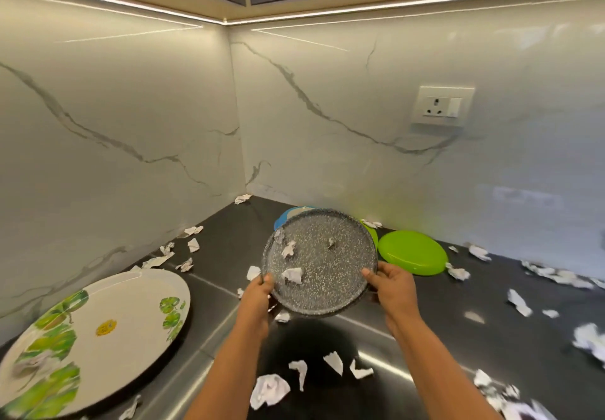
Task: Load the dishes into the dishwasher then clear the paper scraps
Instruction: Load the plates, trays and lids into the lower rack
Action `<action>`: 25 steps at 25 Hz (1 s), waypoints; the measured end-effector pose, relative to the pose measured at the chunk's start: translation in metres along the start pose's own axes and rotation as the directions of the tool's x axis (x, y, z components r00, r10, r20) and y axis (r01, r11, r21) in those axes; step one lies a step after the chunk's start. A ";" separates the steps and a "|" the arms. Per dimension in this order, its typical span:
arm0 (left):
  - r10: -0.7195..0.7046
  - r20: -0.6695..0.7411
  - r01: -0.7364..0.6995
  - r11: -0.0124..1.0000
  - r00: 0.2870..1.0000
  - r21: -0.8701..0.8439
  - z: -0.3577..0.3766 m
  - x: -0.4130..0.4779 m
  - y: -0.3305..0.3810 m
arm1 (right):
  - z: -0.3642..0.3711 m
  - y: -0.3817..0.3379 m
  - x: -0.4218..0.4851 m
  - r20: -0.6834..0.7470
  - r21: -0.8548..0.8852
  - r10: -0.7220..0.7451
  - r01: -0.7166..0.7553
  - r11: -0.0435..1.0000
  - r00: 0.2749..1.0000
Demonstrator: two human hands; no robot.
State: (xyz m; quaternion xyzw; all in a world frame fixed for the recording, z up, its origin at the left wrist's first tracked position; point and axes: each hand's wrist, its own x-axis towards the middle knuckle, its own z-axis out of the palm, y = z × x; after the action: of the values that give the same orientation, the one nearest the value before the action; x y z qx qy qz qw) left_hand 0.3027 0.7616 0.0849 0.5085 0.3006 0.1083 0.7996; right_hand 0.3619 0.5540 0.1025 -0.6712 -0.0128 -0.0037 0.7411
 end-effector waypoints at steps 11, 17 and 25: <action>-0.147 0.301 0.135 0.989 0.942 0.059 0.073 -0.062 -0.040 | -0.115 -0.020 -0.072 -0.330 -0.032 -0.138 0.135 0.990 0.934; -0.163 0.381 0.139 0.986 0.910 0.090 0.088 -0.085 -0.070 | -0.148 -0.028 -0.101 -0.388 -0.043 -0.186 0.184 0.982 0.902; -0.078 0.440 0.052 0.996 0.895 0.072 0.120 -0.133 -0.076 | -0.196 -0.046 -0.140 -0.397 -0.030 -0.244 0.253 0.967 0.885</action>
State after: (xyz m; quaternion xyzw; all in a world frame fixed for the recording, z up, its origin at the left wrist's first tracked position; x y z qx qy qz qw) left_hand 0.2578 0.5735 0.1036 0.5326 0.1311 -0.0456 0.8349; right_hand 0.2239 0.3524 0.1259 -0.6408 0.0519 -0.2345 0.7292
